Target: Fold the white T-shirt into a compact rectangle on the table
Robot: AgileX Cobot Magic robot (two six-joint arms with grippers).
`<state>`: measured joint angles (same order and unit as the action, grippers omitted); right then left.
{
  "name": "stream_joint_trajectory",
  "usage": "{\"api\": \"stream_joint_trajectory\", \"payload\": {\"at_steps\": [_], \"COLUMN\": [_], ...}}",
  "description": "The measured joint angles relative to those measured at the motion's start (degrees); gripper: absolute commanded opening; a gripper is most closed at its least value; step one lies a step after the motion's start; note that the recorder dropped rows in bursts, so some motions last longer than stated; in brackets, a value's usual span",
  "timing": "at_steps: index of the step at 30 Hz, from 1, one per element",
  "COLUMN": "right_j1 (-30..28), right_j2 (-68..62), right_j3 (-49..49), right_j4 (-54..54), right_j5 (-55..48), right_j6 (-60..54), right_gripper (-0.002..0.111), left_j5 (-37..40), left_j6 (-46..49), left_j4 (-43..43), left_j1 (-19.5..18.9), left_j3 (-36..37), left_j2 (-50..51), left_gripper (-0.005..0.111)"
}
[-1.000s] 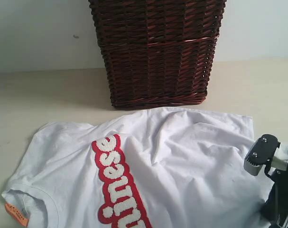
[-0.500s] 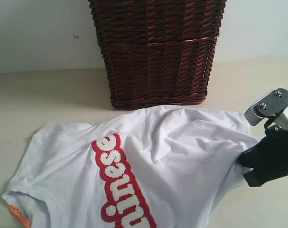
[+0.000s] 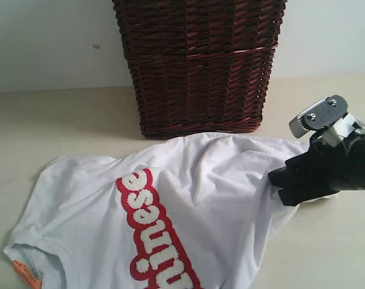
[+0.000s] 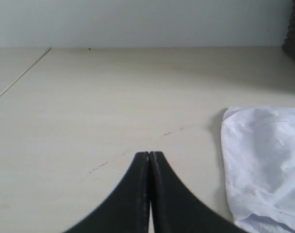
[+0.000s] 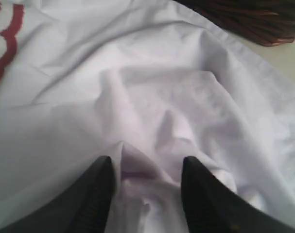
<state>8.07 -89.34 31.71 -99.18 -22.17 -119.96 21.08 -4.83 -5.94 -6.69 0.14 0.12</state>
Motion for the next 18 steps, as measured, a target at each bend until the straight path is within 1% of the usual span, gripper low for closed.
{"api": "stream_joint_trajectory", "payload": {"at_steps": [5, 9, 13, 15, 16, 17, 18], "right_j1": [0.77, 0.77, 0.77, -0.53, -1.55, -3.29, -5.48], "right_j2": [-2.95, -3.18, -1.27, 1.87, 3.28, 5.09, 6.69], "right_j3": [3.99, 6.71, 6.82, 6.82, 6.87, 6.96, 7.12], "right_j4": [-0.19, -0.42, -0.42, 0.21, 1.82, 5.64, 11.71], "right_j5": [2.14, 2.67, 3.88, 4.14, 4.01, 3.43, 2.47], "right_j6": [1.42, 4.93, 7.06, 7.41, 7.91, 9.11, 11.46], "right_gripper": [0.045, 0.045, 0.045, 0.045, 0.045, 0.045, 0.045], "left_j5": [0.00, 0.00, 0.00, 0.00, 0.00, 0.00, 0.00], "left_j6": [0.00, 0.00, 0.00, 0.00, 0.00, 0.00, 0.00], "left_j4": [0.00, 0.00, 0.00, 0.00, 0.00, 0.00, 0.00], "left_j1": [0.00, 0.00, 0.00, 0.00, 0.00, 0.00, 0.00], "left_j3": [0.00, 0.00, 0.00, 0.00, 0.00, 0.00, 0.00], "left_j2": [0.00, 0.00, 0.00, 0.00, 0.00, 0.00, 0.00], "left_gripper": [0.000, 0.000, 0.000, 0.000, 0.000, 0.000, 0.000]}}
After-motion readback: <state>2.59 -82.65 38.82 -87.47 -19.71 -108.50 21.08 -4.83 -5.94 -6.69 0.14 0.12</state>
